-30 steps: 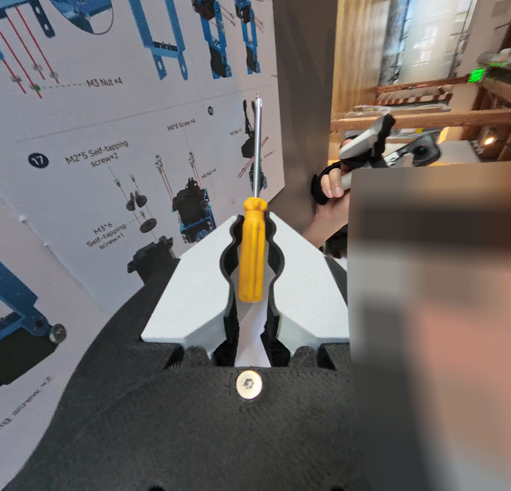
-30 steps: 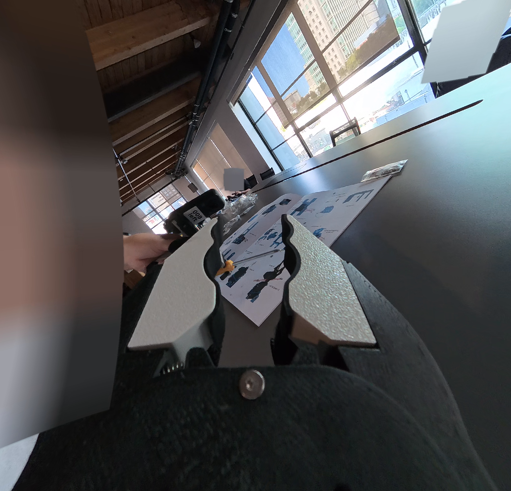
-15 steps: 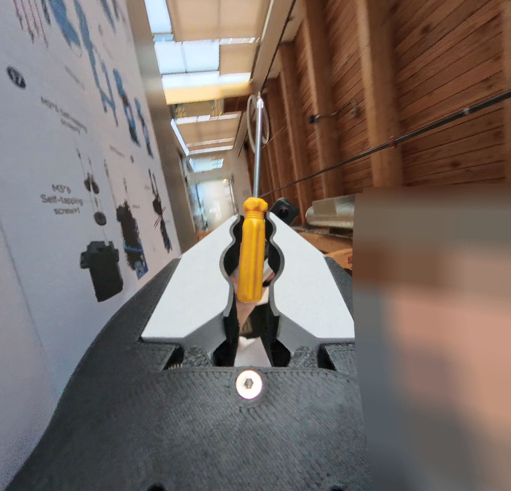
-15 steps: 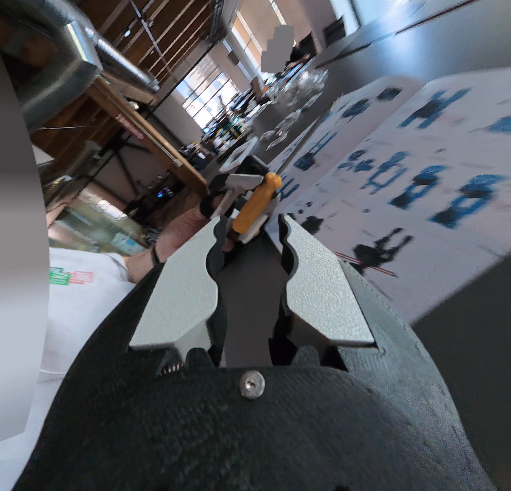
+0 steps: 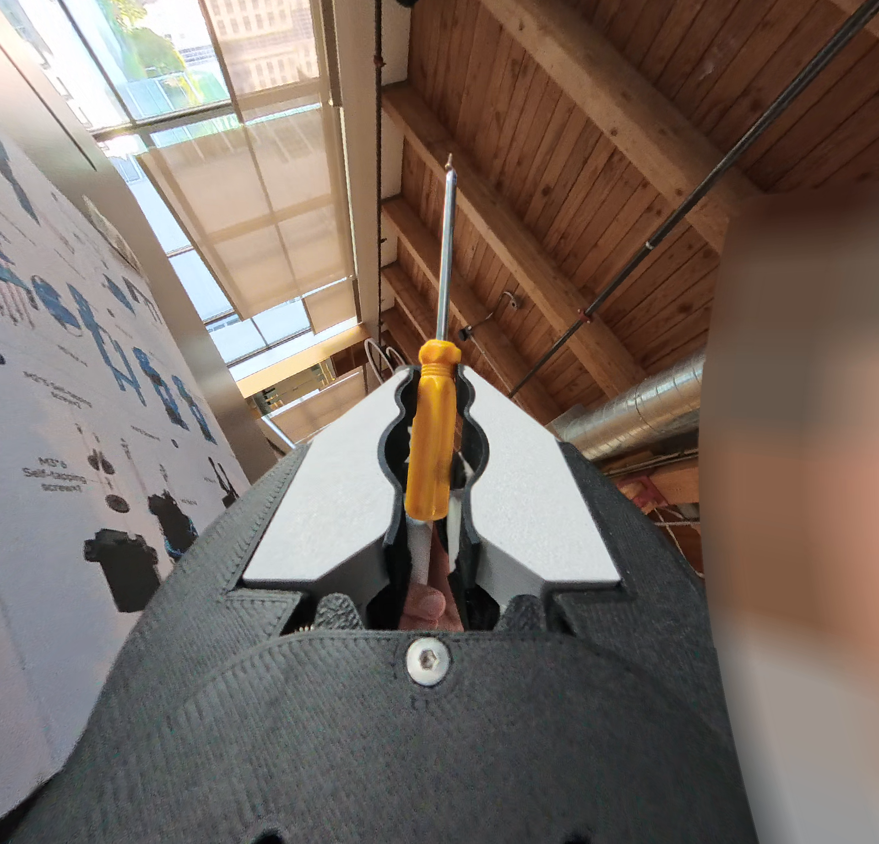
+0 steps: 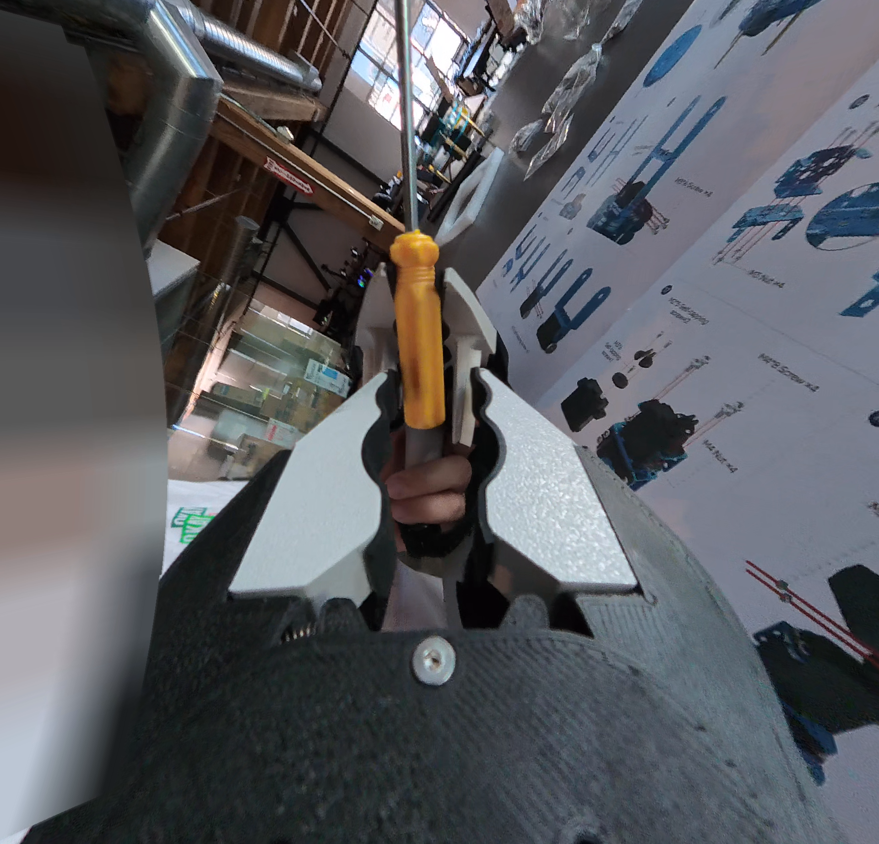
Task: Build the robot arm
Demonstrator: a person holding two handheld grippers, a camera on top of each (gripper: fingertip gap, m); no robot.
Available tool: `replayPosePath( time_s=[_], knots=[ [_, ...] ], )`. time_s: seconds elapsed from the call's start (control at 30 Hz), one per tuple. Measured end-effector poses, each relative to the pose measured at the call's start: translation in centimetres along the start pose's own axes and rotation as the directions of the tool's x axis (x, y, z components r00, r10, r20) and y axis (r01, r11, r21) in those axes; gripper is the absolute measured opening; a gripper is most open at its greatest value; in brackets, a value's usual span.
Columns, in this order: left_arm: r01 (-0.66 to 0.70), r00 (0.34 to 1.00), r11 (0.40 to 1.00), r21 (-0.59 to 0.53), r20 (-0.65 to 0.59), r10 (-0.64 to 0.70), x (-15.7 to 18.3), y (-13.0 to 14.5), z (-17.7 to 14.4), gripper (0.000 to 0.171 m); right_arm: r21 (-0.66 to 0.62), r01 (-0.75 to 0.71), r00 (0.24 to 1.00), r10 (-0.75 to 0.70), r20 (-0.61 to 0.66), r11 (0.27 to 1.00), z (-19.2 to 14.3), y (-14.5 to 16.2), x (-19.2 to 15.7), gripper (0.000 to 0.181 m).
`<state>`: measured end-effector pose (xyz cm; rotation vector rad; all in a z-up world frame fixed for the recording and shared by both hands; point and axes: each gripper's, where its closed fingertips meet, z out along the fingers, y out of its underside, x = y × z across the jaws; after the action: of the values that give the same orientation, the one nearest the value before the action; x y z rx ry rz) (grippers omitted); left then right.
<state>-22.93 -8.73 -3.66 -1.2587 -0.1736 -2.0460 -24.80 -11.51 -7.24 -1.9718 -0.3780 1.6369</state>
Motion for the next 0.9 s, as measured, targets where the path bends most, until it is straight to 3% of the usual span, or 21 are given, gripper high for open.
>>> replayPosePath(
  time_s=[0.13, 0.4, 0.57, 0.67, 0.8, 0.9],
  knots=[
    [-0.065, 0.998, 0.998, 0.009, 0.010, 0.065, 0.2, -0.1, -0.1, 0.014, -0.007, 0.036, 0.999, -0.036, 0.003, 0.999, 0.4, -0.2, -0.5, 0.016],
    [-0.097, 0.995, 0.989, -0.109, -0.001, 0.097, 0.8, 0.4, -0.3, 0.014, -0.089, 0.191, 0.977, -0.198, -0.077, 0.978, -0.3, 0.2, -0.8, 0.015],
    [-0.098, 0.994, 0.984, -0.149, 0.033, 0.104, 0.9, -0.2, -0.9, 0.027, -0.168, 0.255, 0.952, -0.278, -0.130, 0.952, -1.6, 0.4, -0.5, 0.016],
    [-0.084, 0.991, 0.982, -0.168, 0.085, 0.099, 0.6, -0.8, -2.3, 0.028, -0.222, 0.235, 0.957, -0.264, -0.115, 0.946, -2.4, 1.1, -0.5, 0.015],
    [-0.125, 0.980, 0.974, -0.188, 0.131, 0.151, 1.1, -2.5, -5.0, 0.022, -0.281, 0.118, 0.991, -0.130, -0.024, 0.952, -3.4, 2.1, -1.3, 0.015],
    [-0.248, 0.946, 0.954, -0.170, 0.171, 0.276, 1.7, -4.9, -6.9, 0.020, -0.308, 0.097, 0.982, -0.141, -0.125, 0.946, -4.9, 2.0, 1.4, 0.015]
  ],
)
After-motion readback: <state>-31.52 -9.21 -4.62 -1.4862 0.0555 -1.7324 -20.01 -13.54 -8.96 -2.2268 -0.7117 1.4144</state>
